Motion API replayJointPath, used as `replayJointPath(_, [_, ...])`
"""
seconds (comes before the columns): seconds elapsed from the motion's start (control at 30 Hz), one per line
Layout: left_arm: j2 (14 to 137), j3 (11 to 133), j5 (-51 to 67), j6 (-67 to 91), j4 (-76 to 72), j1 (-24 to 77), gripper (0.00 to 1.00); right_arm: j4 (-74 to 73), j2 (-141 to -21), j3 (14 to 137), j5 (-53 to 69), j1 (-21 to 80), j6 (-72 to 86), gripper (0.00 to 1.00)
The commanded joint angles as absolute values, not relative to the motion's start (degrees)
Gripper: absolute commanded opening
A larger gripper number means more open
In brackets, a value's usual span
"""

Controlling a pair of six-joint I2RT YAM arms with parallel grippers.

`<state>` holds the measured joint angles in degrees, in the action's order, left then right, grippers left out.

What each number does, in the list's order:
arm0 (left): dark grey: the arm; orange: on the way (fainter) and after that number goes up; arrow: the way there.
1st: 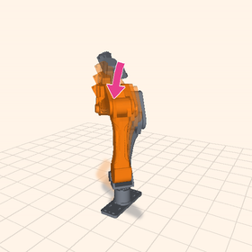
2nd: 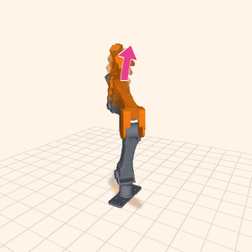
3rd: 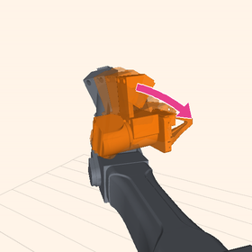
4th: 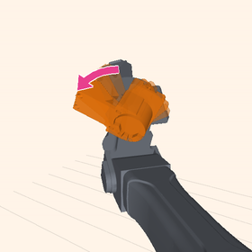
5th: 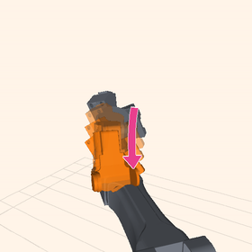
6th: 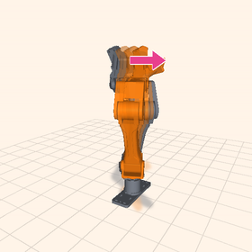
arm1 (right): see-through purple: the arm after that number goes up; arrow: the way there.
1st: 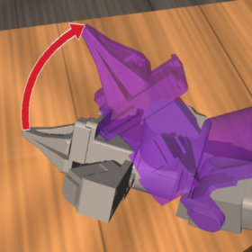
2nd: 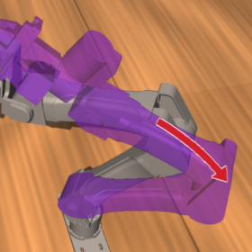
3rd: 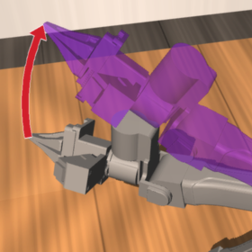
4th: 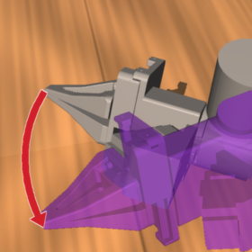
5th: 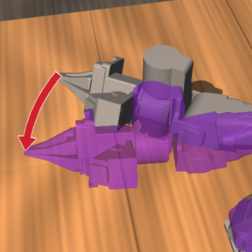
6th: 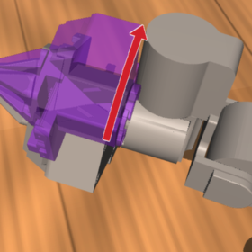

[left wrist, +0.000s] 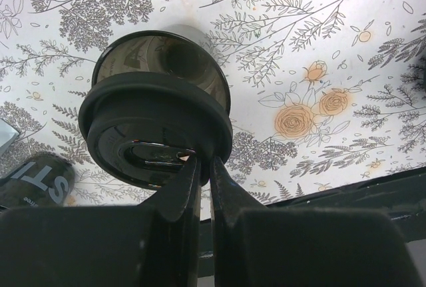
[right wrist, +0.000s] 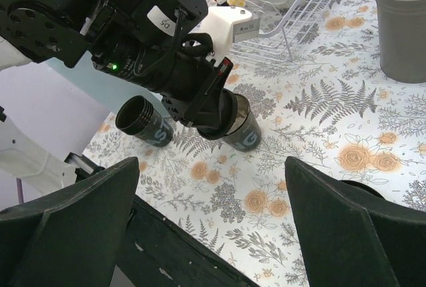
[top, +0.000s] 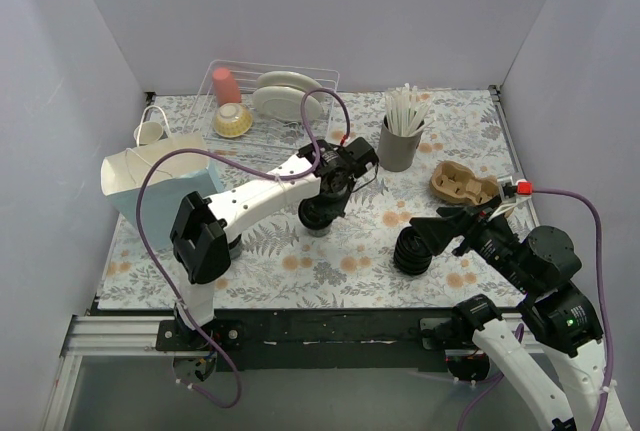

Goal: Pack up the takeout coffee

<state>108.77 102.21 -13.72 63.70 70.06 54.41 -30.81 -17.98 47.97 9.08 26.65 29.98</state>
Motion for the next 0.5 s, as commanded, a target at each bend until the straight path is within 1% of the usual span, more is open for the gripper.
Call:
replayJointPath(0.0, [108.3, 103.9, -13.2, 62.6, 70.8, 53.4, 0.00, -30.0, -17.8, 49.7, 8.4, 26.8, 28.8, 0.98])
replayJointPath(0.47, [110.9, 105.6, -12.0, 61.3, 69.7, 52.6, 0.02, -29.7, -17.8, 49.2, 8.5, 26.8, 29.0, 0.98])
